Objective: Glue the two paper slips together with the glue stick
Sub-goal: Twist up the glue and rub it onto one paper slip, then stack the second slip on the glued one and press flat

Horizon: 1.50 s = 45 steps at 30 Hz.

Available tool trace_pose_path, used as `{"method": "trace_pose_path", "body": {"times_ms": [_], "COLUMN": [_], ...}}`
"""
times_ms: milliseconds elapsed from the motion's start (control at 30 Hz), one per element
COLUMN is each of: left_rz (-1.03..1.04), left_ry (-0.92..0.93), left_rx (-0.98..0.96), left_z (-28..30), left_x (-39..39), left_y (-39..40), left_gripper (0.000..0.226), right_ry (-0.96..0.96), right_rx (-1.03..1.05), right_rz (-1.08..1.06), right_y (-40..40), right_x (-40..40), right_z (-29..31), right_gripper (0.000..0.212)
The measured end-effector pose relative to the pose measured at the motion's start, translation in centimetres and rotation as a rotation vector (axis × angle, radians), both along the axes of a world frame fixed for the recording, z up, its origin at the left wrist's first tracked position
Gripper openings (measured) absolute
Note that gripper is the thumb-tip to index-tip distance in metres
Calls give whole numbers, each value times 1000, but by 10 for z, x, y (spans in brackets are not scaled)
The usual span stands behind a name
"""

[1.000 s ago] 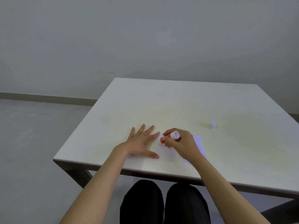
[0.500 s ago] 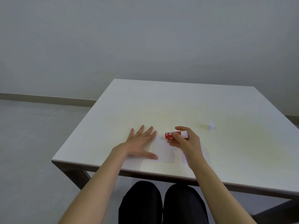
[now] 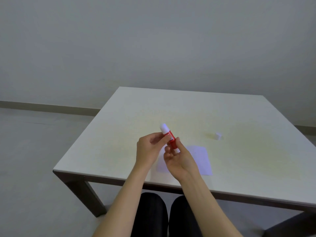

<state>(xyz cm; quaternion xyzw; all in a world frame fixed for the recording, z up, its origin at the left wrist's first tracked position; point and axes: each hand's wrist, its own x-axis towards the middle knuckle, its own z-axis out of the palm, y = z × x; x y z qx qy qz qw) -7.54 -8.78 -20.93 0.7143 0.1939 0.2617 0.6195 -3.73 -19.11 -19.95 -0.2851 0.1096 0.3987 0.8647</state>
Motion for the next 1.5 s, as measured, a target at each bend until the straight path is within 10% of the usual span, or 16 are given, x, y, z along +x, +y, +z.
{"method": "trace_pose_path", "body": {"times_ms": [367,767,1500], "left_rz": [283,415,389], "left_ry": [164,290,273], "left_rx": [339,447,403], "left_z": [18,13,-10], "left_x": [14,48,36], "left_y": [41,82,79], "left_gripper": [20,18,13], "right_ry": [-528,-1744,-2017], "right_rx": [-501,-1219,-1195], "right_rz": [111,253,275], "right_y": [-13,-31,-36], "right_x": [-8,-2,12], "right_z": [-21,-32,-46], "right_gripper": [26,26,26]}}
